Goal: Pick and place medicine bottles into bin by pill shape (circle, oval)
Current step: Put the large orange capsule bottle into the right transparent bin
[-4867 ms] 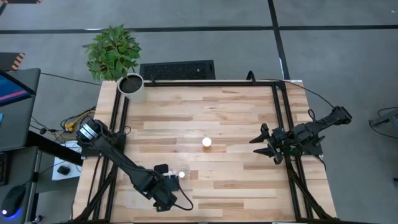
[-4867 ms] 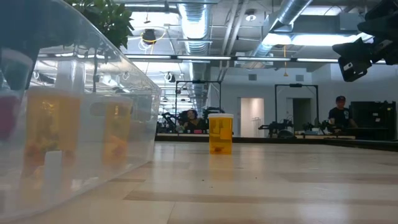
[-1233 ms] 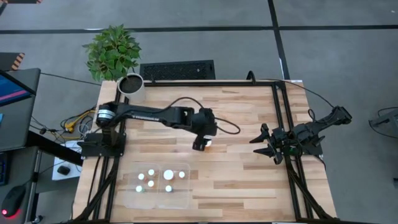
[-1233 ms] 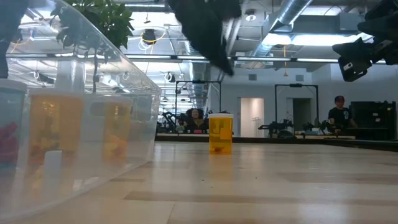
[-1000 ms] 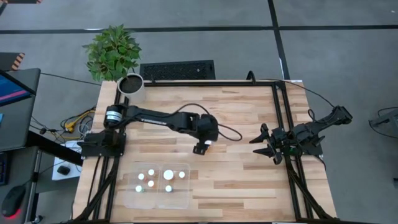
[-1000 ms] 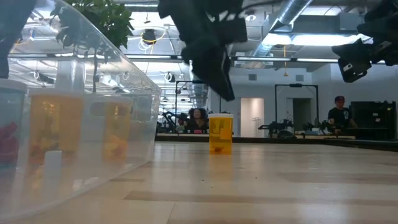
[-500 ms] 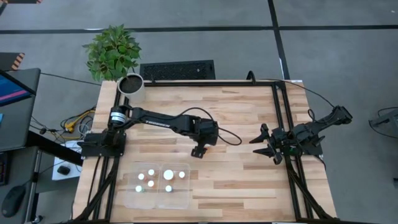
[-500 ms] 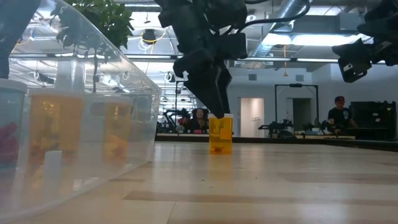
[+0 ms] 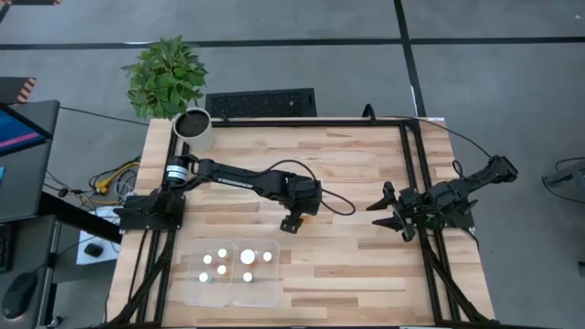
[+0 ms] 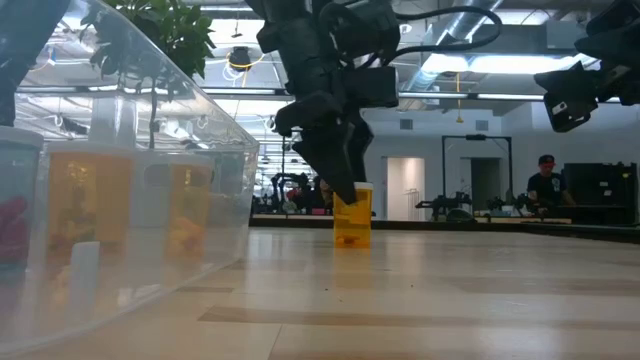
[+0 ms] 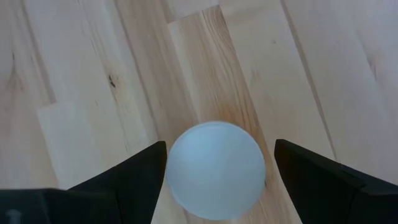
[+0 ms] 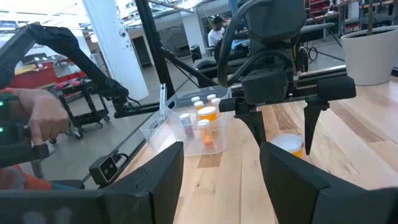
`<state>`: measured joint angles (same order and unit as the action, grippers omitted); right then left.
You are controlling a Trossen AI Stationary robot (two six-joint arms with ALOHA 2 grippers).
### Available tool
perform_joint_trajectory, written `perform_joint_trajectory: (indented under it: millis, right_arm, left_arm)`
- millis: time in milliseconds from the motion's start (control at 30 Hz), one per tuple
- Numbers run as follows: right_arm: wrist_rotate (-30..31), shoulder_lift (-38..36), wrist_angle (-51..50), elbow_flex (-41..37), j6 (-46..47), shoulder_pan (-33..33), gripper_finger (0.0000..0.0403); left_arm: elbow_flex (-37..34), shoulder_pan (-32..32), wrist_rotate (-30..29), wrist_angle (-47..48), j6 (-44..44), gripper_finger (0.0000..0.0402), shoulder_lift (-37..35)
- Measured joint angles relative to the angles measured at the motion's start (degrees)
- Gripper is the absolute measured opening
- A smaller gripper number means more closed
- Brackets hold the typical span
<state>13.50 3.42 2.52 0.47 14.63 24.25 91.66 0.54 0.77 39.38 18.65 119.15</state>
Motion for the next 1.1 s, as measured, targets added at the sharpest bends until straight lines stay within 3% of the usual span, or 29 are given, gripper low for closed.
perform_joint_trajectory:
  millis: [167,400,567,800,1100]
  right_arm:
    - [0.0,0.02,-0.02,0.0,0.0,0.0,0.0226]
    - [0.0,0.02,-0.02,0.0,0.0,0.0,0.0226]
    - [0.0,0.02,-0.01,0.0,0.0,0.0,0.0226]
    - [0.0,0.02,-0.01,-0.01,0.0,0.0,0.0226]
    - [0.0,0.07,-0.02,0.0,0.07,0.02,0.0226]
  left_arm:
    - [0.0,0.0,-0.04,0.2,-0.04,0.0271,0.0]
    - [0.0,0.0,-0.99,-0.27,-0.56,0.0197,0.0]
    - [0.0,0.37,-2.75,-0.28,-2.14,0.0195,0.0]
    - [0.72,3.07,-3.14,1.47,-3.82,0.023,-0.94]
    - [9.87,9.34,-5.46,9.61,-7.96,0.0198,-2.89]
